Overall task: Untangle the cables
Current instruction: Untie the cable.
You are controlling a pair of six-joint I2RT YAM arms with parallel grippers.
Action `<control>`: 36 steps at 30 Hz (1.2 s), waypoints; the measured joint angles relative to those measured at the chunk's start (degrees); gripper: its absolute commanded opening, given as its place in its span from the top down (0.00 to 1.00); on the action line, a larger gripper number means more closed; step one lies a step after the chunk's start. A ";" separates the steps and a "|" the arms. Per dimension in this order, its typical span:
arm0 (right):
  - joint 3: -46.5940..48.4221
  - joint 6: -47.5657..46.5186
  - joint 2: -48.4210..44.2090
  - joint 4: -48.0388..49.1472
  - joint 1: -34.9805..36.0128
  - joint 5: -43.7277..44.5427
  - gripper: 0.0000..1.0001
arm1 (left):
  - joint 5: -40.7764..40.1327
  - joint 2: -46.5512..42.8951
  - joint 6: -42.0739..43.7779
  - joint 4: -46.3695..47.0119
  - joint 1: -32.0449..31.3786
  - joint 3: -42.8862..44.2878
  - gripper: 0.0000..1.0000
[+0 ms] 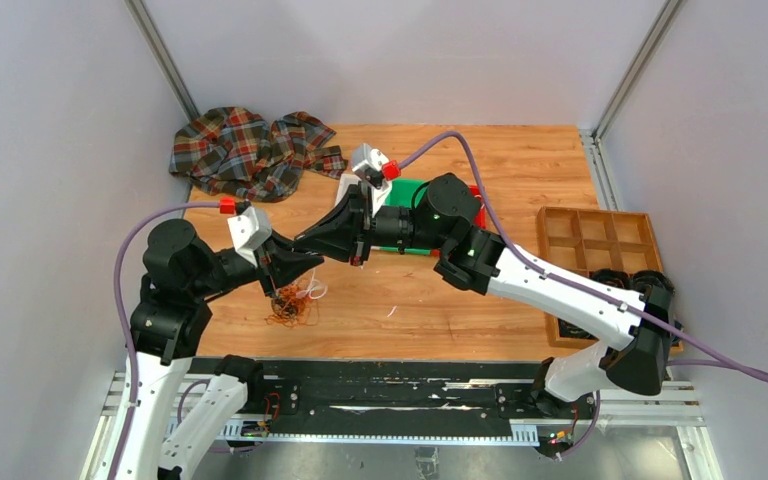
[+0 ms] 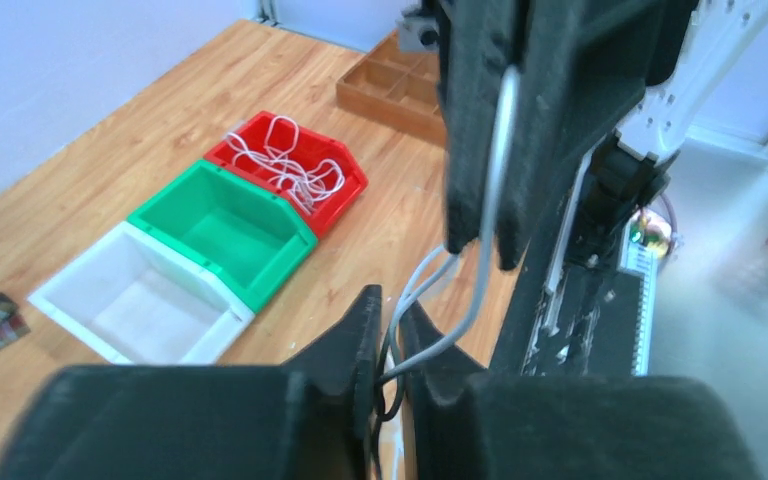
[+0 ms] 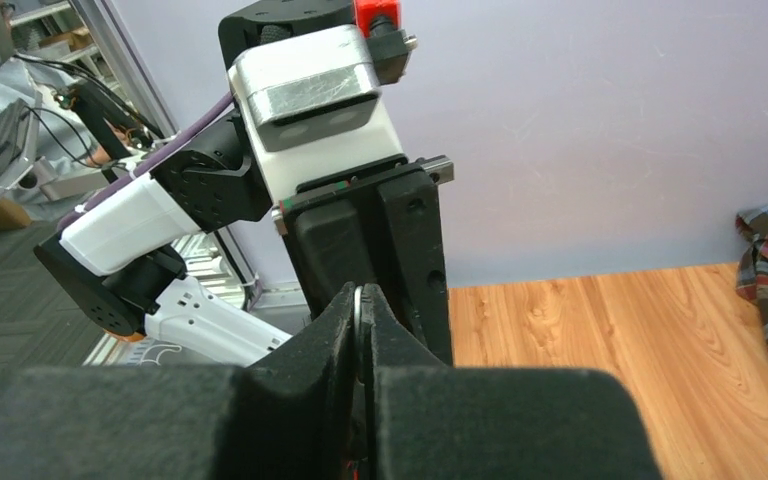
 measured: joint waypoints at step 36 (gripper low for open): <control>-23.78 -10.97 -8.50 8.48 -0.04 14.38 0.26 | -2.54 2.93 -12.13 5.86 0.00 3.32 0.99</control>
